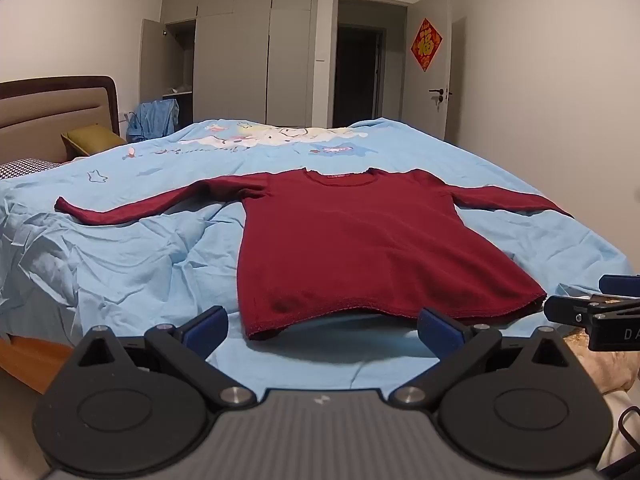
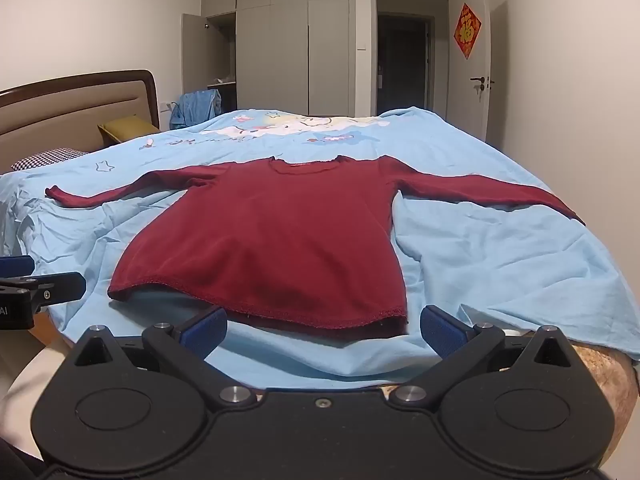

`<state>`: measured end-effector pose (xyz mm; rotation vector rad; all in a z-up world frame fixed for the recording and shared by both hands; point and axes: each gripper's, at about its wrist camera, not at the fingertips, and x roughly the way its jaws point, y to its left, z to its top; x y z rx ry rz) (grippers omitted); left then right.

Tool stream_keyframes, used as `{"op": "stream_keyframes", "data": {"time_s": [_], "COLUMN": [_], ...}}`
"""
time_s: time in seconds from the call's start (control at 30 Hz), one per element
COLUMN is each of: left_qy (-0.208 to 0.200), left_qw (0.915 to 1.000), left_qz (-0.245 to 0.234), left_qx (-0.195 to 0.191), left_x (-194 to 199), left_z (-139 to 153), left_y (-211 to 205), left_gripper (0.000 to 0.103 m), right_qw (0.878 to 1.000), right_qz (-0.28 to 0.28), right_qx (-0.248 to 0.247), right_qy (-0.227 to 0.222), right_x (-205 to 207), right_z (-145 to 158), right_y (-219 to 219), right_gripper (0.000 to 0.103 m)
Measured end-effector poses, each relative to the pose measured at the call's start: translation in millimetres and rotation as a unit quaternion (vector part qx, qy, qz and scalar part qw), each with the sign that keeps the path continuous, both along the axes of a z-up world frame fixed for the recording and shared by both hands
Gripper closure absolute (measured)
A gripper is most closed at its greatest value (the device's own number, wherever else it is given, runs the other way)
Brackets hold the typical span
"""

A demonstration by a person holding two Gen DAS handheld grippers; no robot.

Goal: Fold small clothes

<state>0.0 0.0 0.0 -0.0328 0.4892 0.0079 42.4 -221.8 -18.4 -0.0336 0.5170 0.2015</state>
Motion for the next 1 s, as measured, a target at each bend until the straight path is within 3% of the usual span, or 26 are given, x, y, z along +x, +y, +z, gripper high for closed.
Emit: {"op": "stream_keyframes", "data": {"time_s": [1.0], "left_qy": [0.003], "left_qw": [1.0], "left_qz": [0.001], "left_qx": [-0.004], "left_x": [-0.2], "left_z": [0.1], "left_y": [0.4], "left_gripper": [0.0], "right_qw": [1.0], "right_qz": [0.0], "right_qx": [-0.002], "right_qy": [0.001], "right_x": [0.1], "right_z": [0.6], "right_y": [0.8], "right_gripper": [0.001]}}
